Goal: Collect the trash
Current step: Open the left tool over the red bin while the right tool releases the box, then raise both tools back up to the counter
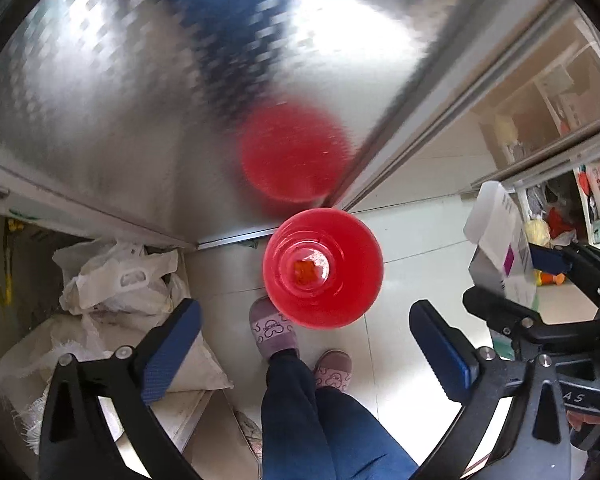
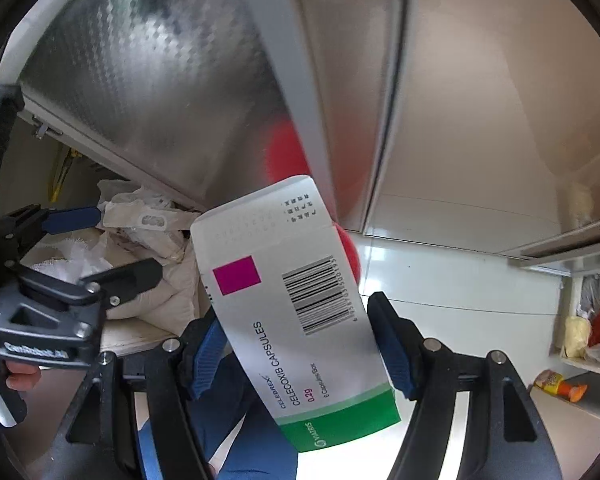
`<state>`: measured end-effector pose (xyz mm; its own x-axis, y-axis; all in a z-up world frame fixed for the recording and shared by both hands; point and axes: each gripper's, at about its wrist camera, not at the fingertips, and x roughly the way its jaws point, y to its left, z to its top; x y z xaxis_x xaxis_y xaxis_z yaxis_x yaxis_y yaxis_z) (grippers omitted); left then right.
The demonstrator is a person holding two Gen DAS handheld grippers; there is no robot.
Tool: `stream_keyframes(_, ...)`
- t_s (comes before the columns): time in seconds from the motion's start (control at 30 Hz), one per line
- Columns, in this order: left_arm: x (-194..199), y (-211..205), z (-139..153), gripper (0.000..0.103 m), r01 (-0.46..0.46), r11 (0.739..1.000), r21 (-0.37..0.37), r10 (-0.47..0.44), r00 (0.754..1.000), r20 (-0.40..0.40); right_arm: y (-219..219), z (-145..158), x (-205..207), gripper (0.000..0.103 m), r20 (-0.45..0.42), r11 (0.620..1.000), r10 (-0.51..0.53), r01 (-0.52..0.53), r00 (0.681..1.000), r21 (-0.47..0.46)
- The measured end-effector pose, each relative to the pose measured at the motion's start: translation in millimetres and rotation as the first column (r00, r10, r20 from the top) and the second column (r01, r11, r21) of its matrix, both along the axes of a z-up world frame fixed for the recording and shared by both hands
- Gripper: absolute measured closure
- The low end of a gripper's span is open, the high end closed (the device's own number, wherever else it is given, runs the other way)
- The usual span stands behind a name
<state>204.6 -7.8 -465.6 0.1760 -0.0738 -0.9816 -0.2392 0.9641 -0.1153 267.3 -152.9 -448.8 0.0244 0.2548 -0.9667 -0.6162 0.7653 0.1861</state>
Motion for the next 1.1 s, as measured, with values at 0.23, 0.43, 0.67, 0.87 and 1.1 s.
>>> stream_keyframes(0.23,-8.6,17.7,-12.7,0.0,-0.044,0.999,0.026,0.045,0.999,-0.021,22.8,-21.2,-4.2,0.037,-0.012,0.998,0.066,-0.066,0.998,-0.006)
stream_keyframes(0.43,-13.7,23.2,-18.6,0.0,-0.054,0.998,0.039,0.056,0.998,-0.035,35.7,-29.6,-3.0,0.037,0.001,0.993,0.12,-0.12,0.993,-0.003)
stream_keyframes(0.67,-21.0,19.9,-11.6,0.0,-0.033,0.999,0.033,0.034,0.999,-0.015,29.3,-27.5,-3.0,0.001,0.031,0.995,0.095,-0.095,0.995,0.002)
stream_keyframes(0.87,-22.8,12.8,17.9,0.0,-0.023,0.999,0.043,0.022,1.0,0.01,12.7,-5.9,-9.8,0.001,0.041,0.999,0.042,-0.042,0.998,-0.015)
stream_keyframes(1.1,-27.1,3.8,115.2,0.0,0.017,0.999,0.031,-0.02,0.995,0.093,-12.6,86.6,-21.0,0.001,0.086,0.996,-0.089,0.091,0.992,-0.016)
